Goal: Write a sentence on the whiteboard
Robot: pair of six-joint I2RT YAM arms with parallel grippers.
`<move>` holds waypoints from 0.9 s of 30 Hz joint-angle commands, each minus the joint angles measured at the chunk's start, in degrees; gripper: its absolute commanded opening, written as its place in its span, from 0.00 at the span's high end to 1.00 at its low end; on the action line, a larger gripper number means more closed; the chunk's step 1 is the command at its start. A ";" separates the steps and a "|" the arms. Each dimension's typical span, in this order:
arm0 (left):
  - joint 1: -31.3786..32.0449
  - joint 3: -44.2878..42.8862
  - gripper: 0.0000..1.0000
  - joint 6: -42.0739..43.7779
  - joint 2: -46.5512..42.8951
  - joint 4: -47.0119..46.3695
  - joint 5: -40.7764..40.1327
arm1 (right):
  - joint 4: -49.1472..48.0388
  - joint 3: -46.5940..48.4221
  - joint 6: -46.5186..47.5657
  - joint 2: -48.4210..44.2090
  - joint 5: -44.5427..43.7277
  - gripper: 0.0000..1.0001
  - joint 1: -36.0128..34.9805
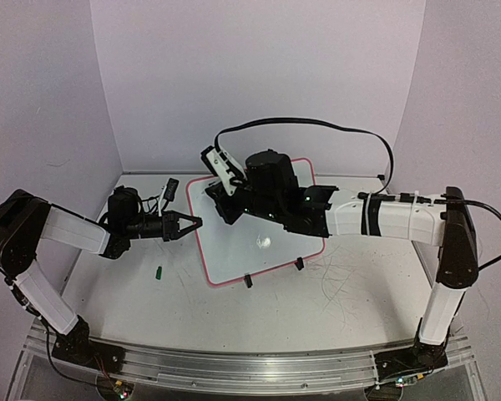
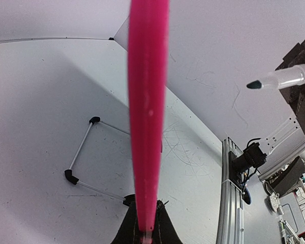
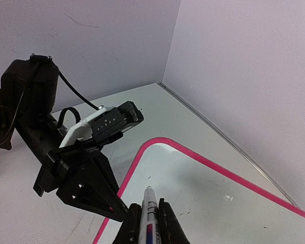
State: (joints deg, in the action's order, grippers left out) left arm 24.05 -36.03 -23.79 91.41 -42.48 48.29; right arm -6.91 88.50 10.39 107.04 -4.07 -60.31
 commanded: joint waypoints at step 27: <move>0.49 -2.37 1.00 3.05 -0.97 1.99 -2.32 | -2.49 0.11 0.13 0.20 -0.10 1.00 -0.39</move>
State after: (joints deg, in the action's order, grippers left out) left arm 24.07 -36.34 -23.57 91.21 -41.63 48.24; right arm -7.44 90.26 10.27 110.11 -4.48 -60.32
